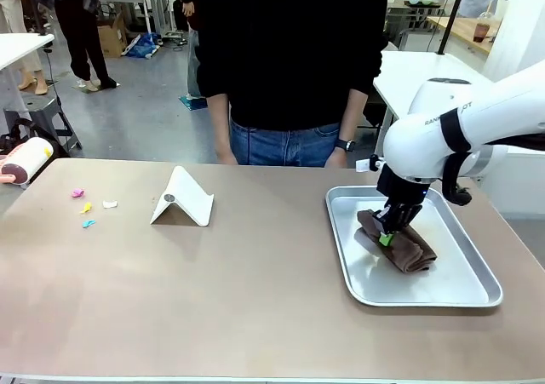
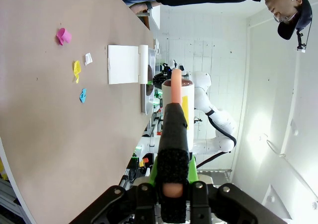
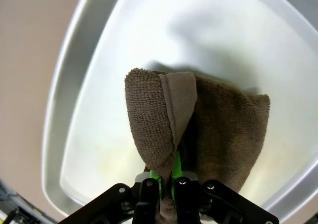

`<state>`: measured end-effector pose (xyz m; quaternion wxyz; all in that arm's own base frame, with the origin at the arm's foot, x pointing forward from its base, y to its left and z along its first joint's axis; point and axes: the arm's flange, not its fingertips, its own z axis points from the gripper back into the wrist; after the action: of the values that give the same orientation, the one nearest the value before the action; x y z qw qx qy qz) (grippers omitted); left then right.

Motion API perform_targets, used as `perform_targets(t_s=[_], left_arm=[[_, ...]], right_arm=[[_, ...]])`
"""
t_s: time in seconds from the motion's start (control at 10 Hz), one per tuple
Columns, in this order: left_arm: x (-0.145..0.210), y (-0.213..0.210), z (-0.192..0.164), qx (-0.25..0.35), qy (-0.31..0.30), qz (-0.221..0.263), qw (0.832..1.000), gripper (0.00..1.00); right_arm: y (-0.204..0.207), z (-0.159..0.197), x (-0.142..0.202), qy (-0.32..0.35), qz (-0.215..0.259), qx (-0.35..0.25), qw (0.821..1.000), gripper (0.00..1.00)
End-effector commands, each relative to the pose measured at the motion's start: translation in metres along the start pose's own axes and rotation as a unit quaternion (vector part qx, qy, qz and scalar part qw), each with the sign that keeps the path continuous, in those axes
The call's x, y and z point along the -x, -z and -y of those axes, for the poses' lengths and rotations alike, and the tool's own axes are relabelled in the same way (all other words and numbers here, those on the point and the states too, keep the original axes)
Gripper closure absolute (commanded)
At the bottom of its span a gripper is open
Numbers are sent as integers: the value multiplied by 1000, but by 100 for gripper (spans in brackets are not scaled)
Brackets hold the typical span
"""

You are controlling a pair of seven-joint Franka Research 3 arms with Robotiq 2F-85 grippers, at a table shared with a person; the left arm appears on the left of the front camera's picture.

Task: Clean the surface of the table.
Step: If a person points to the right, clean the right side of the table with your right hand, and if they point to the left, clean the left side with your left hand.

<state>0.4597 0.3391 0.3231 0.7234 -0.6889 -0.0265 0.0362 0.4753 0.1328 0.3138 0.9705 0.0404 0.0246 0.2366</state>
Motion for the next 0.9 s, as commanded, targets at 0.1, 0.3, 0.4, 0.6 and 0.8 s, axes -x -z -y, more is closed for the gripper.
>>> perform_targets(t_s=[0.1, 0.3, 0.4, 0.6, 0.8], left_arm=[[2, 0, 4, 2, 7, 0, 1000, 100], [2, 0, 4, 2, 7, 0, 1000, 100], [2, 0, 4, 2, 7, 0, 1000, 100], [2, 0, 4, 2, 7, 0, 1000, 100], [2, 0, 4, 2, 7, 0, 1000, 100]], right_arm=[[7, 45, -2, 75, 23, -18, 997, 91], [5, 70, 3, 127, 35, -45, 990, 91], [4, 76, 5, 137, 36, -59, 988, 91], [3, 89, 8, 155, 39, -95, 983, 91], [2, 100, 12, 165, 42, -131, 977, 91]])
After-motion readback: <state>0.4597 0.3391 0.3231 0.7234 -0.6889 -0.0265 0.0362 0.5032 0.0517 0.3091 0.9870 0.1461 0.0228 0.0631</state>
